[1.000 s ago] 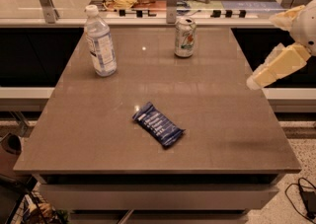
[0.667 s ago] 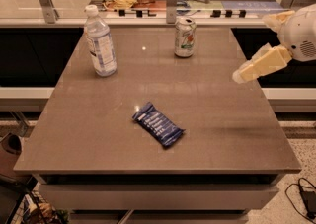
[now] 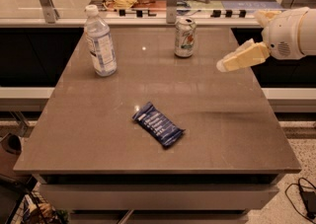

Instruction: Knock 7up can over

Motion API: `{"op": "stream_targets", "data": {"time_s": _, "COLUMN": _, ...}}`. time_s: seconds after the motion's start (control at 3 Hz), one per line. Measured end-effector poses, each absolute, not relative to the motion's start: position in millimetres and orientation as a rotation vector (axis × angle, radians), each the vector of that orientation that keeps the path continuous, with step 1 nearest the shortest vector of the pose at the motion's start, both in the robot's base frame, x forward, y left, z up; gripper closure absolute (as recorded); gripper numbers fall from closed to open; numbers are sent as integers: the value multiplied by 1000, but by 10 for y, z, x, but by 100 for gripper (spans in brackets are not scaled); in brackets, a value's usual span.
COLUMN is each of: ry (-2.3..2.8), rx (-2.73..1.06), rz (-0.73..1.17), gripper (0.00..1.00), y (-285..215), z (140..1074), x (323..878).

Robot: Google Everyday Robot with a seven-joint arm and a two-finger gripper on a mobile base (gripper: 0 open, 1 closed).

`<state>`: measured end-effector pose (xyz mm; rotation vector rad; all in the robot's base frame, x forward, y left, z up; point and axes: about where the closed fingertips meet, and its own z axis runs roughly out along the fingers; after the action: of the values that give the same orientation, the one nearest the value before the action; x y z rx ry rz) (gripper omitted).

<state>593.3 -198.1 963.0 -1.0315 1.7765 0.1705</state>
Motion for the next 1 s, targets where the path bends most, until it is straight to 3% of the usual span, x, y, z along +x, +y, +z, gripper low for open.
{"op": "stream_targets", "data": {"time_s": 1.0, "ry": 1746, "rx": -965, "rz": 296, "gripper": 0, "y": -1674, "z": 9485, "x": 6380}}
